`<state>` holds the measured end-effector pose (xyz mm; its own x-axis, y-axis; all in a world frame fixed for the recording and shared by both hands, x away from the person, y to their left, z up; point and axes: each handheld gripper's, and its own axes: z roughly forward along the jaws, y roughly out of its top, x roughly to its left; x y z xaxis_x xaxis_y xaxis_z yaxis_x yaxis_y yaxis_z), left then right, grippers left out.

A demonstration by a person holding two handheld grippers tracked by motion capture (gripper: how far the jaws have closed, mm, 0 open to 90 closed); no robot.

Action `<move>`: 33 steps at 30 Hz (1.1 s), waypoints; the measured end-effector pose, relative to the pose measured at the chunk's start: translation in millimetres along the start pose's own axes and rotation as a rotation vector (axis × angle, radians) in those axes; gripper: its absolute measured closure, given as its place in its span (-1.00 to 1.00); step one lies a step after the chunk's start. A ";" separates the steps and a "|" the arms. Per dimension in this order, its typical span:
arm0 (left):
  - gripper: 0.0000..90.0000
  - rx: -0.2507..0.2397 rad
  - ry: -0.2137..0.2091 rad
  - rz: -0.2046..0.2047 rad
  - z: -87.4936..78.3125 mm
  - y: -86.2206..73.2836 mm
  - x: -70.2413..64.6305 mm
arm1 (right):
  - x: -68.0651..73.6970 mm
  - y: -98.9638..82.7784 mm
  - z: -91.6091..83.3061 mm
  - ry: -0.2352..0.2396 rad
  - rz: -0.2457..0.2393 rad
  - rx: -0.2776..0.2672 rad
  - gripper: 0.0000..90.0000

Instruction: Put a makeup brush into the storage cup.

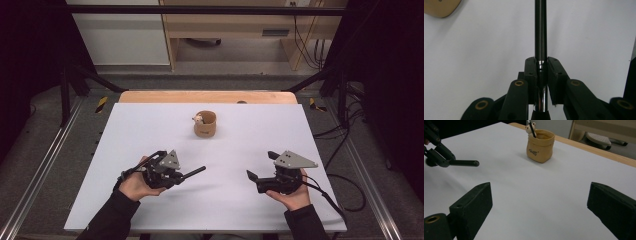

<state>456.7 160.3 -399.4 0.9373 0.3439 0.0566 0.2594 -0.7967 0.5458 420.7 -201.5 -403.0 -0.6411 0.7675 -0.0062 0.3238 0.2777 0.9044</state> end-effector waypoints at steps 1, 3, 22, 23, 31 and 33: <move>0.75 0.000 0.003 0.004 0.3 0.7 -1.0 | 1.1 0.6 0.9 0.002 -0.006 0.003 -0.86; 0.75 -0.001 -0.005 0.007 1.0 2.0 -2.5 | 3.3 1.7 2.9 0.009 -0.012 0.009 -0.86; 0.75 -0.022 -0.045 0.036 3.0 12.8 -11.5 | 22.1 24.9 12.4 0.044 -0.105 0.034 -0.85; 0.75 -0.022 -0.045 0.038 2.9 13.5 -11.6 | 22.8 25.9 12.9 0.044 -0.109 0.035 -0.85; 0.75 -0.009 -0.043 0.052 2.8 17.9 -13.9 | 30.9 37.4 17.4 0.066 -0.157 0.057 -0.85; 0.75 -0.007 -0.046 0.056 3.1 19.3 -14.2 | 33.5 40.1 18.7 0.073 -0.173 0.065 -0.84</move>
<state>449.1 138.4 -392.3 0.9599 0.2761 0.0490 0.2051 -0.8104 0.5488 425.2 -153.8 -374.9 -0.7389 0.6620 -0.1258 0.2475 0.4403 0.8630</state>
